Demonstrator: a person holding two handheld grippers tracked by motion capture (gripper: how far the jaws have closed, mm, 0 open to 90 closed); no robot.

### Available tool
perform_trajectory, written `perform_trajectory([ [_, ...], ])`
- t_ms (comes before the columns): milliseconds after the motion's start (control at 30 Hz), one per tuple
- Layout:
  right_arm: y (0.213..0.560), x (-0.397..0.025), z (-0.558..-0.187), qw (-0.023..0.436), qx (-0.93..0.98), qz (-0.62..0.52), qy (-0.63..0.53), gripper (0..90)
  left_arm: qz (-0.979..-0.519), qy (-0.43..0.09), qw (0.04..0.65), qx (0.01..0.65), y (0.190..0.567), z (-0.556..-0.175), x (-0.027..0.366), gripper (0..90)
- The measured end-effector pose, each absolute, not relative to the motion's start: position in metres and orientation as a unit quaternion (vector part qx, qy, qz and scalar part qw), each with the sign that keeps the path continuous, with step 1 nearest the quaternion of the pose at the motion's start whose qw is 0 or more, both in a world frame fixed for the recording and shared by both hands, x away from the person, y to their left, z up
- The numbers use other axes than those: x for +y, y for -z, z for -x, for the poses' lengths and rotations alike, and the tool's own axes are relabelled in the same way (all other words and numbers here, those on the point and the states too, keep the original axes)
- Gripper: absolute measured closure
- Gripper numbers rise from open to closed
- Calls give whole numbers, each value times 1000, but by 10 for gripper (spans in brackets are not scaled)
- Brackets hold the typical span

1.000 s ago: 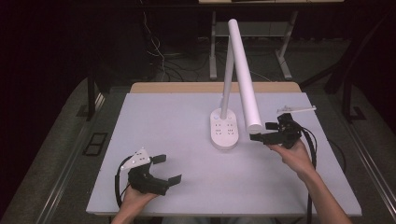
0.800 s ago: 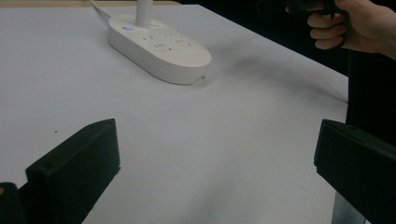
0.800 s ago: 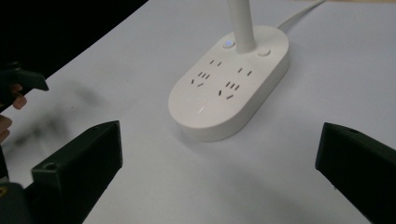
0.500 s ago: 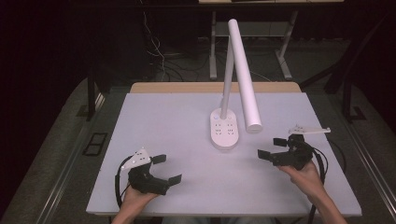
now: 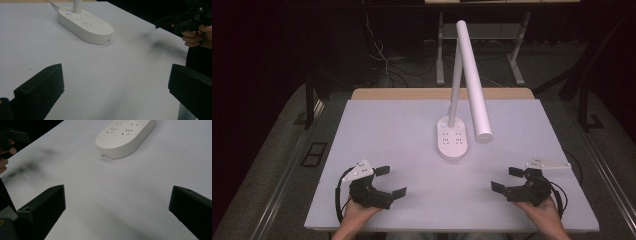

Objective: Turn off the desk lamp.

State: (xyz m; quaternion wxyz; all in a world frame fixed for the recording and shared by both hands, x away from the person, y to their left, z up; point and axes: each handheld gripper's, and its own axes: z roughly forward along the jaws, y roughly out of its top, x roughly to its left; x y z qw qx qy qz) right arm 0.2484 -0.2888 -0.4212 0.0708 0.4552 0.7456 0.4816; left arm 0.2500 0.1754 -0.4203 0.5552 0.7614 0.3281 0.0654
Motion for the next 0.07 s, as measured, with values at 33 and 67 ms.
perform_trajectory([
  [33,422,-289,-247,71,745,-456,-482,6,-761,-65,556,328,420,-250,175,0],
  [67,423,-289,-245,72,745,-456,-482,6,-762,-65,555,328,420,-250,175,0],
])
